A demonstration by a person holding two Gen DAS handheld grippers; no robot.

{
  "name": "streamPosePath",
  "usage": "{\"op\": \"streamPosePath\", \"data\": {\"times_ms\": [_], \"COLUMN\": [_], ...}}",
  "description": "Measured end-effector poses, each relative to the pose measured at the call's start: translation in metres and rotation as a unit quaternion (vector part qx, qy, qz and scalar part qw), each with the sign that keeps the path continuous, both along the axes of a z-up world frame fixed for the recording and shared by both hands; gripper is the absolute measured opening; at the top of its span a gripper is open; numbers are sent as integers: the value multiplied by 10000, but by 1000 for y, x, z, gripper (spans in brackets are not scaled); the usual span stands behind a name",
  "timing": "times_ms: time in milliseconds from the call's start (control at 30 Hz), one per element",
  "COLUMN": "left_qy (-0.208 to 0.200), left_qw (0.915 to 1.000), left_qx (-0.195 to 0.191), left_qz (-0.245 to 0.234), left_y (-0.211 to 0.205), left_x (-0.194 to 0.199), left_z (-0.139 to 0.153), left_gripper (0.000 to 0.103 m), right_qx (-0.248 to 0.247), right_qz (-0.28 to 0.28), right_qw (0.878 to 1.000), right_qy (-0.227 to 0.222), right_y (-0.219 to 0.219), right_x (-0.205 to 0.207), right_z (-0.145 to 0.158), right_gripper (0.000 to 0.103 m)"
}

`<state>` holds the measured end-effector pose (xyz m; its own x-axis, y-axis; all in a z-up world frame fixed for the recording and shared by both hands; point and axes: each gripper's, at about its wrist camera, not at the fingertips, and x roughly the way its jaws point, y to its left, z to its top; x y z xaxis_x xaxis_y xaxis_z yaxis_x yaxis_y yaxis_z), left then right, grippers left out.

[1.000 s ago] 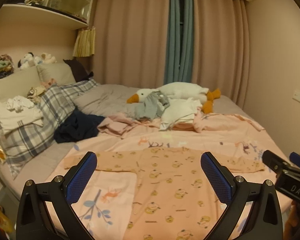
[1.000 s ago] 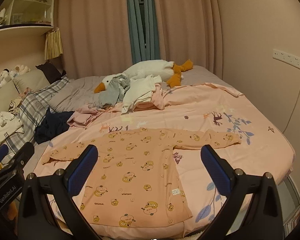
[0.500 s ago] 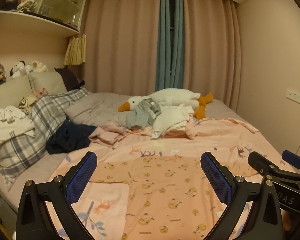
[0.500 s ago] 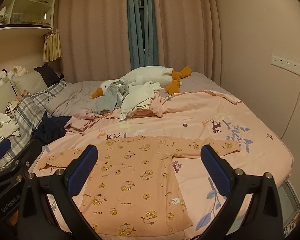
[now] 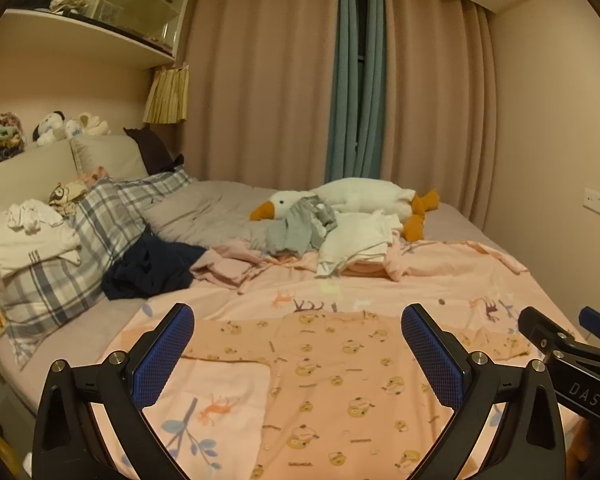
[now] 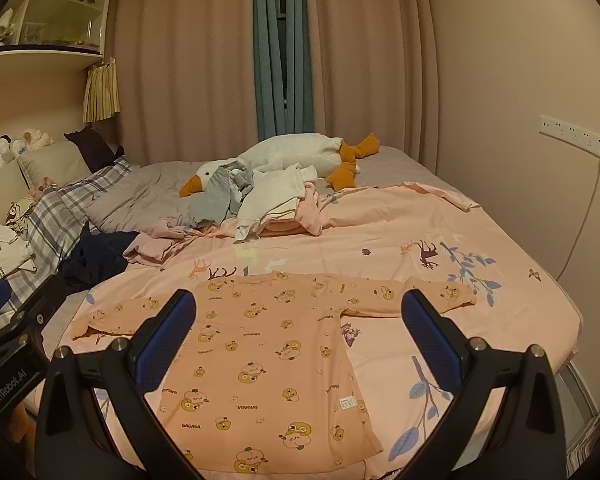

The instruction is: Fold small clothes

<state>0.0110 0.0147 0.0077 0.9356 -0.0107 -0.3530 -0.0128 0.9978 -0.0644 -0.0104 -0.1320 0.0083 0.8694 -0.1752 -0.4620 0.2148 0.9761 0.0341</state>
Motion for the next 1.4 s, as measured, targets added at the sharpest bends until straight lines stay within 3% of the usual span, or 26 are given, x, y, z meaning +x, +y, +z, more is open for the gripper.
{"op": "streamPosePath", "data": {"times_ms": [1400], "left_qy": [171], "left_qw": [9996], "left_qx": [-201], "left_qz": [82], "left_y": [14], "left_x": [-1], "left_z": [-3], "left_gripper": [103], "right_qx": [41], "right_qz": [-207], "right_qw": [9998], "right_qy": [-30], "right_y": [-1], "right_x": [-8], "right_z": [3], "right_gripper": [103]}}
